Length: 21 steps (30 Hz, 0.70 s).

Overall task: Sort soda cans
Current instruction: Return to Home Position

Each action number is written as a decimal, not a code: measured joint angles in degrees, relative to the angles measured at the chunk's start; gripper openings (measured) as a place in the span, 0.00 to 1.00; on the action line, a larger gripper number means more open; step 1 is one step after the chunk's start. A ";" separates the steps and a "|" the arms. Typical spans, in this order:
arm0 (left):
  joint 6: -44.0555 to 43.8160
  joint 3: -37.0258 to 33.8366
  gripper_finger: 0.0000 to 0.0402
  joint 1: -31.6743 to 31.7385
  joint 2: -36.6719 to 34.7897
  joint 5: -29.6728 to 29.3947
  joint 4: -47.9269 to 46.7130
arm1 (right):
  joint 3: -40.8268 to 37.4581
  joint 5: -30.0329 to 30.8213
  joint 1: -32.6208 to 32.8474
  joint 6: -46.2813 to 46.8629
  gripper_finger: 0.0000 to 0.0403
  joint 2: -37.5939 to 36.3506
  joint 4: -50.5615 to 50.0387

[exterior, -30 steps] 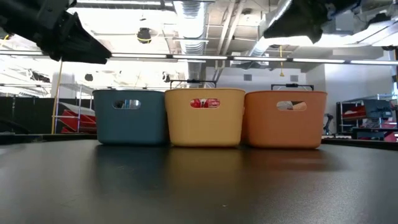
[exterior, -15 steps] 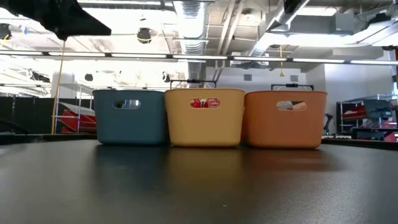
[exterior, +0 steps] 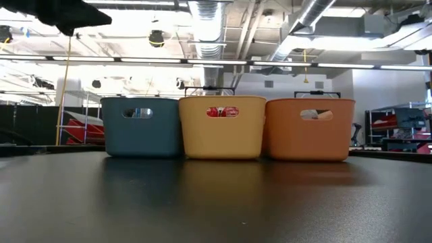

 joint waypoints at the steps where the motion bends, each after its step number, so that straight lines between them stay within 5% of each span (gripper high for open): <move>1: -0.26 -0.87 0.00 0.12 -0.56 -0.02 0.03 | -2.14 -0.47 -0.52 0.05 0.00 -0.63 2.02; 7: 2.25 -6.75 0.00 1.21 -4.69 1.71 5.78 | -10.35 -15.46 -7.56 3.16 0.00 -3.59 17.47; 12: 8.90 -11.12 0.00 3.69 -9.03 12.68 13.87 | -10.92 -22.11 -14.27 7.02 0.00 -2.84 15.42; 15: 8.96 -12.46 0.00 4.74 -11.97 13.00 13.92 | -10.92 -27.51 -16.47 8.60 0.00 -2.22 14.65; 21: 5.82 -12.95 0.00 4.69 -20.43 11.75 5.77 | -10.92 -28.18 -16.23 8.65 0.00 -7.40 8.84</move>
